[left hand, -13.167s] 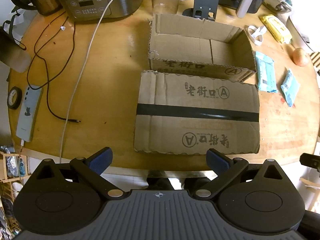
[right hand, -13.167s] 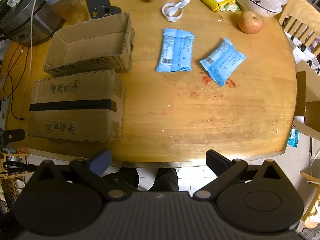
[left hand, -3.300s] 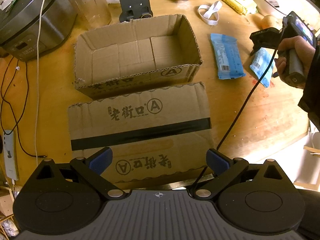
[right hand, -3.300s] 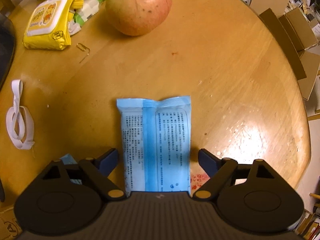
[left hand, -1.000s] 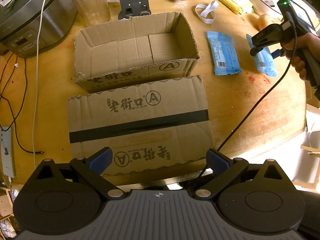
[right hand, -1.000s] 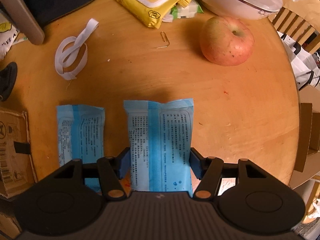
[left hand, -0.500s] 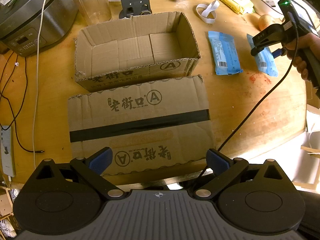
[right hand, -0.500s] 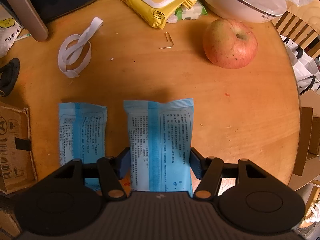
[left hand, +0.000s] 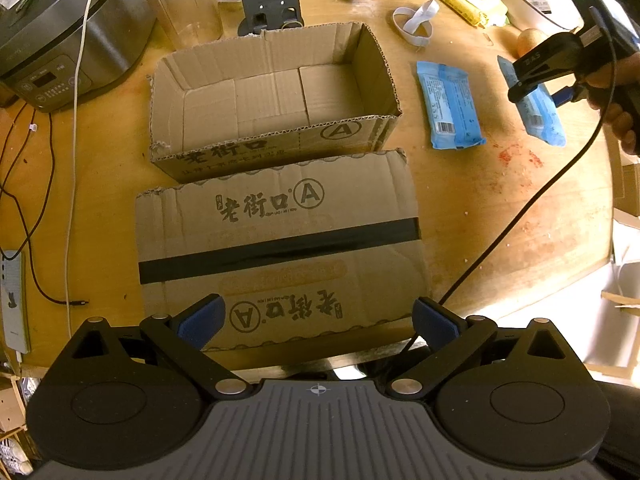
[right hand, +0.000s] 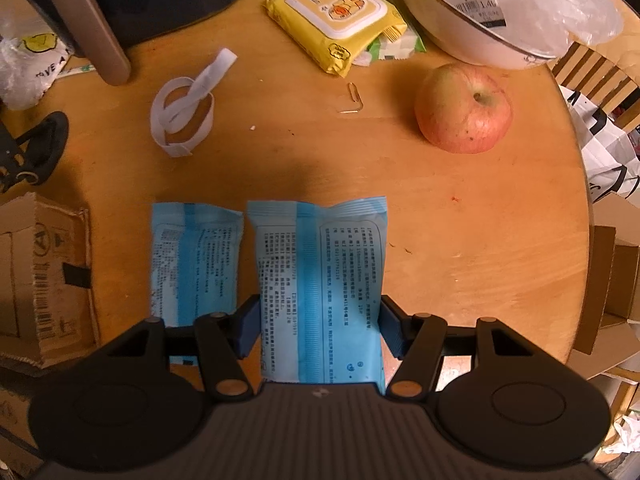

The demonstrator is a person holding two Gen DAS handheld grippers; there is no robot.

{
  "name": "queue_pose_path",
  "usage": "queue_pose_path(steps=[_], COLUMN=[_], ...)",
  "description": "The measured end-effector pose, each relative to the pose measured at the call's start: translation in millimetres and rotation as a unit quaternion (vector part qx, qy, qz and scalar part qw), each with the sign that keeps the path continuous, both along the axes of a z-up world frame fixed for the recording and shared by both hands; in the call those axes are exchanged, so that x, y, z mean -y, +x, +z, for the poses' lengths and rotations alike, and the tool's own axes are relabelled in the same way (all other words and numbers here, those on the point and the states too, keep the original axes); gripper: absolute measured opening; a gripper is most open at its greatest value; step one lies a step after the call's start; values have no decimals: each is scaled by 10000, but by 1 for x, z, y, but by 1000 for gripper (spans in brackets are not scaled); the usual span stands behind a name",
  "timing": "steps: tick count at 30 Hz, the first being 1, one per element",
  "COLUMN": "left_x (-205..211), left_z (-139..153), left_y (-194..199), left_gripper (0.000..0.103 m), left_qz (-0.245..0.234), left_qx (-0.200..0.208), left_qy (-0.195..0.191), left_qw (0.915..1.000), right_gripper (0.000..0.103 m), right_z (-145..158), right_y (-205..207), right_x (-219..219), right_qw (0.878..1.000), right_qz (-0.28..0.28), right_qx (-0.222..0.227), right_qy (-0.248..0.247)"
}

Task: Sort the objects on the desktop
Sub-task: 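Lift the blue packet with the right tool, then carry the held blue packet with the right tool toward the open cardboard box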

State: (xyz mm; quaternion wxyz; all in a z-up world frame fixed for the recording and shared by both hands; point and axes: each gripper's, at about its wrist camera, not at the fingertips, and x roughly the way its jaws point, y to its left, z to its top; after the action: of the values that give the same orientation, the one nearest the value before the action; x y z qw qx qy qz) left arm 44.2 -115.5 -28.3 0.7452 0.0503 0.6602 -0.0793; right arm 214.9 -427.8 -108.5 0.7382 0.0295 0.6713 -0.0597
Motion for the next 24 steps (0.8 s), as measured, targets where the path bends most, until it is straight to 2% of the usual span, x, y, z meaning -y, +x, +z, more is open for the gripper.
queue_pose_path(steps=[11, 24], left_x=[-2, -7], left_z=[0, 0], left_y=[-1, -2], left_gripper=[103, 103], left_qz=[6, 30], left_qx=[5, 9], left_qy=[-16, -45], left_qw=[10000, 10000], right_gripper=[59, 59], right_z=[25, 33], right_y=[-1, 1], right_x=[-5, -15], right_qw=[9999, 9997], right_qz=[85, 113], right_qx=[60, 119], right_qy=[95, 159])
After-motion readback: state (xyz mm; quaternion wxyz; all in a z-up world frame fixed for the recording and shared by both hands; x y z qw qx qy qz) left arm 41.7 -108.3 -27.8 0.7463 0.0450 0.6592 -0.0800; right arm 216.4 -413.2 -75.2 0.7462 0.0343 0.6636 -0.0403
